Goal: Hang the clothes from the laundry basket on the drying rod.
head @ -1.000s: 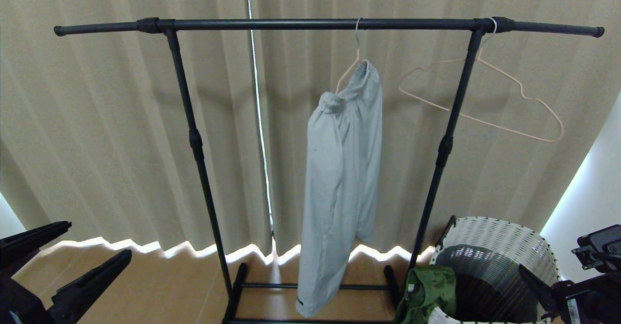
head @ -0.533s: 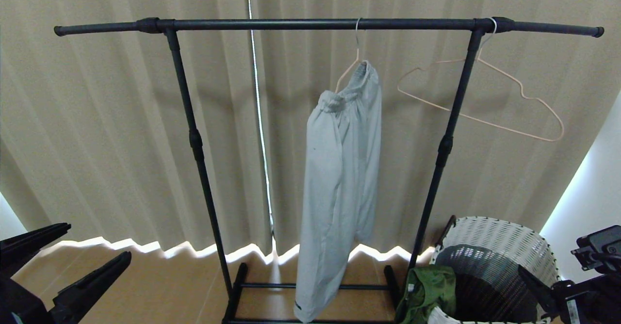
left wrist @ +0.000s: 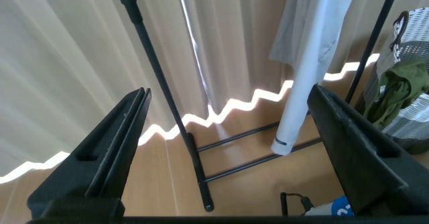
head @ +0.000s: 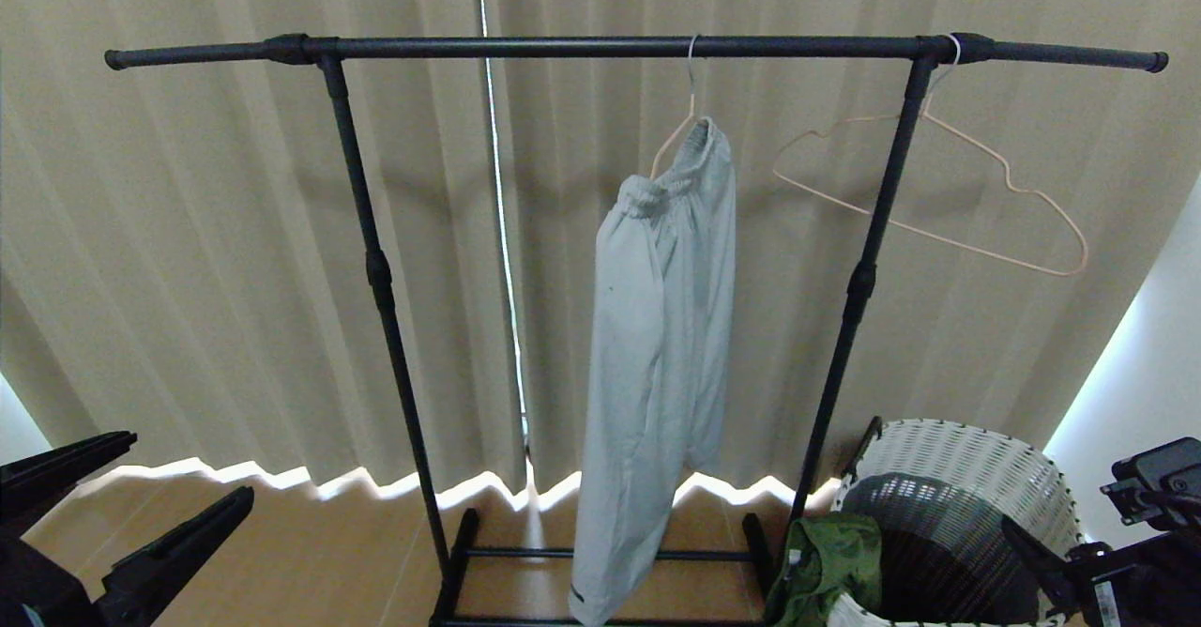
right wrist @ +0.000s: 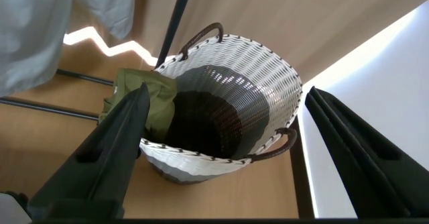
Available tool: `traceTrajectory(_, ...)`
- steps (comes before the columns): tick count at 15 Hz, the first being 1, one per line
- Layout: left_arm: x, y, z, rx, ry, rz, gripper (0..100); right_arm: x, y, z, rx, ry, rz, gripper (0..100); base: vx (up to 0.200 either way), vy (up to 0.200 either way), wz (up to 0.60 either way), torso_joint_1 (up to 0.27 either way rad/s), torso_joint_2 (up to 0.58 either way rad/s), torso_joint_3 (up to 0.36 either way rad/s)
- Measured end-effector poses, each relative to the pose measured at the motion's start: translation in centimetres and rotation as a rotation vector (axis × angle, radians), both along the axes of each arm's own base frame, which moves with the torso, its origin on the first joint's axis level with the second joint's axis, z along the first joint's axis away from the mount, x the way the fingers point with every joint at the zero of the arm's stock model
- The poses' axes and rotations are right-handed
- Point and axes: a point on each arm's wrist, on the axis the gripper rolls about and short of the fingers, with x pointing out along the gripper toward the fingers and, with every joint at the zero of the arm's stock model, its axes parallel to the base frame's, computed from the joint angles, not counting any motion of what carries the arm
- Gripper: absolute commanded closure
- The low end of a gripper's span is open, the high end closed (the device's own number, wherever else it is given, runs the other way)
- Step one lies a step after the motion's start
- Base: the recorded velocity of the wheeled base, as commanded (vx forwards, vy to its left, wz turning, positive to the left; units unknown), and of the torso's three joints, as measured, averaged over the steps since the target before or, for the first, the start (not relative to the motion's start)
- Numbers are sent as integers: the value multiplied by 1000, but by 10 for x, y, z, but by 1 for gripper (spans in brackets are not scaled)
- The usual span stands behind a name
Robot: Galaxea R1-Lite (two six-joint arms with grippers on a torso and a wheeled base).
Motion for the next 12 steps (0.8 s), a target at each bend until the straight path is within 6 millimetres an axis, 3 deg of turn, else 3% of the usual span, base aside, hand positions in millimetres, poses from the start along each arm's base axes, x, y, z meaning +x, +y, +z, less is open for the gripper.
traceTrajectory(4,0,0,0,0,-1,0,0,0,0,0,0,0,1,0,0,0,0,-48,112,62)
traceTrajectory(12,0,0,0,0,1,0,0,-2,0,-1,0,16,3,0,0,0,0,-167,412,241)
